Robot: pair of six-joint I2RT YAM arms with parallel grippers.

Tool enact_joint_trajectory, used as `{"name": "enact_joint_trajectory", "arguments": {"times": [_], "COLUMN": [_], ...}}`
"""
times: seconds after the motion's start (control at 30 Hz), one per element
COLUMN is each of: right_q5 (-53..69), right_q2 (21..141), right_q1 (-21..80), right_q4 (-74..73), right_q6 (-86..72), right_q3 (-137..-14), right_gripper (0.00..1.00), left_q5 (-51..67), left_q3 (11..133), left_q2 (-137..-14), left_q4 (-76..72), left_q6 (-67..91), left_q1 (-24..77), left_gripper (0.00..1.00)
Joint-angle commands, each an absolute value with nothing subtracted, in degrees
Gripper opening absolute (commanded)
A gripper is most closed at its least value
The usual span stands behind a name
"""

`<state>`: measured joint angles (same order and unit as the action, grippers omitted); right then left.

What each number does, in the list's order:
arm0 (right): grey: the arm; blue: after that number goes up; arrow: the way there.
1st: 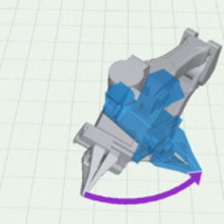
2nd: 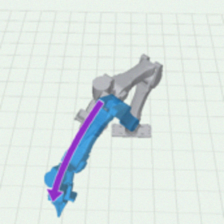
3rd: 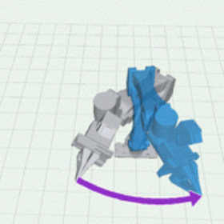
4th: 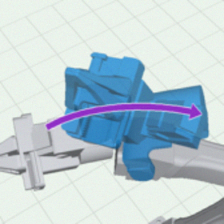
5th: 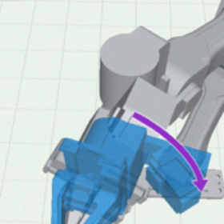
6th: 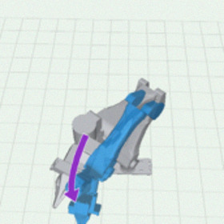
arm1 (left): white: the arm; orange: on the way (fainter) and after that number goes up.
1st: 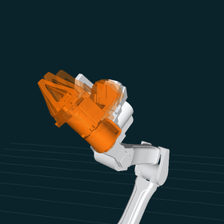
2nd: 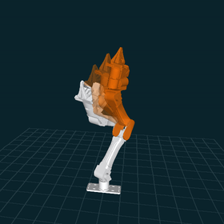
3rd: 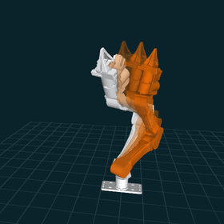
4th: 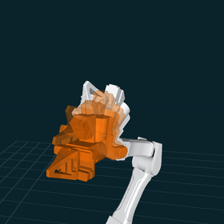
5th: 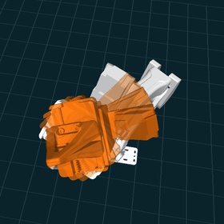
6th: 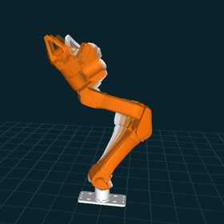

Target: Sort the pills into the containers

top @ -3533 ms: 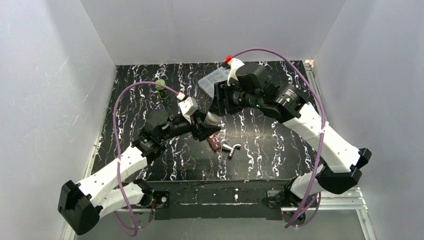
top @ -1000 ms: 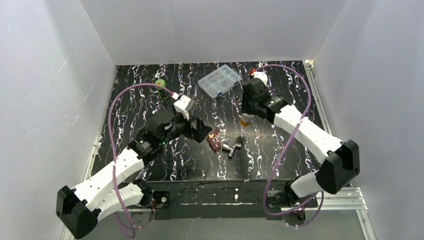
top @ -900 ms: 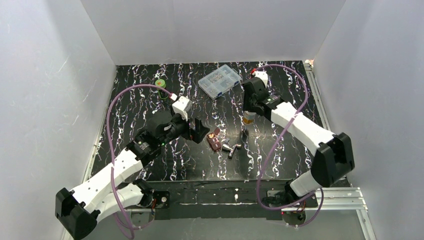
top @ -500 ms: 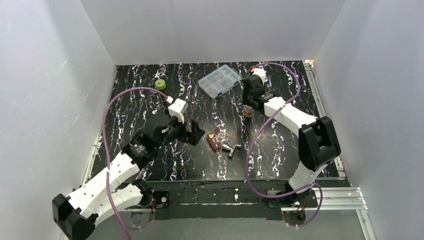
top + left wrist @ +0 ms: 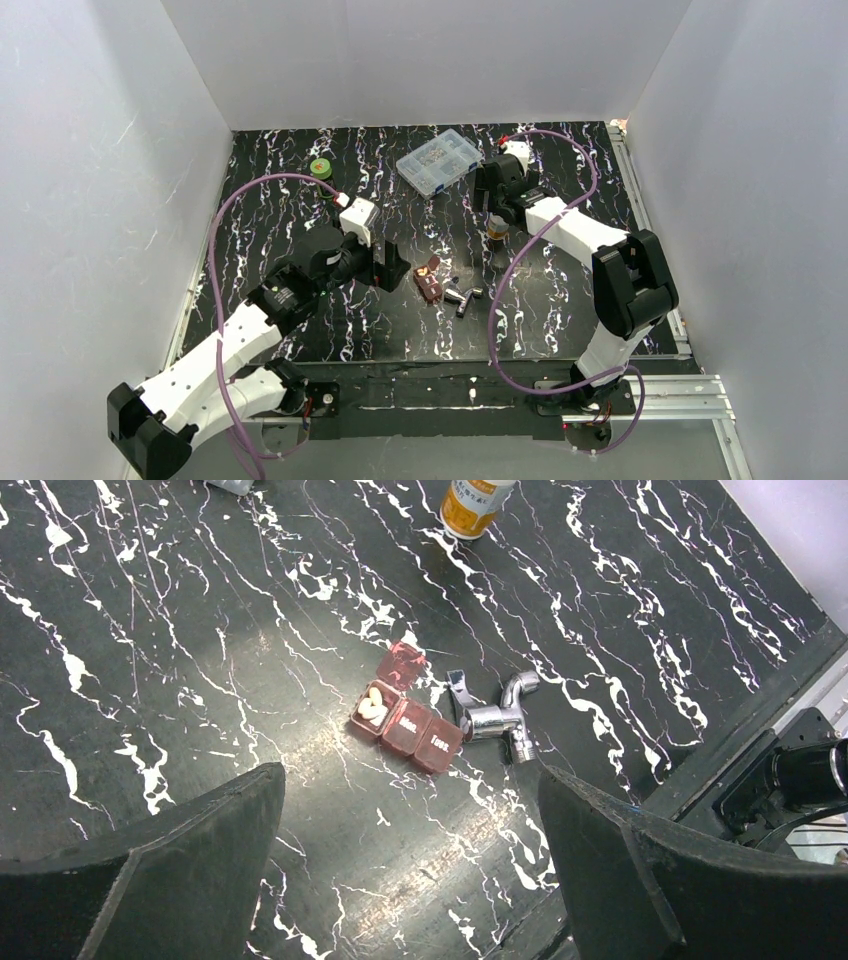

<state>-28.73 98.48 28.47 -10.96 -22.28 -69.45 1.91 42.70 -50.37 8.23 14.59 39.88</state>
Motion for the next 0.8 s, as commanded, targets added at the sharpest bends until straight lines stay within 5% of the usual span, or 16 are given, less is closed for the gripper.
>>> {"name": "enact_joint_trajectory", "arguments": {"times": [0.0, 0.4, 0.63, 0.77], "right_q5": [-29.6, -23.2, -17.4, -13.9], "right_q2": [96.4, 82.6, 81.2, 85.4], "right_q1": [28.2, 28.7, 39.7, 41.9], "right_q4": [-11.8, -33.6, -38.1, -36.6], "right_q6": [-23.0, -26.6, -28.7, -31.4], "right_q3": [-71.1, -79.9, -79.7, -77.9], "right_gripper": [0.98, 0.94, 0.51, 0.22], "left_q5": [1.9, -5.6, -10.4, -10.4], "left_q3": [42.8, 42.2, 36.8, 33.0], "left_q2": [-50.8, -50.7, -49.8, -48.6], "left_q4": [8.1, 11.7, 14.2, 13.2], "left_q6": [14.2, 20.8, 32.7, 38.0], "left_q1": [39.8, 39.7, 39.5, 39.5], "left_gripper": [0.98, 0.98, 0.97, 0.8]}}
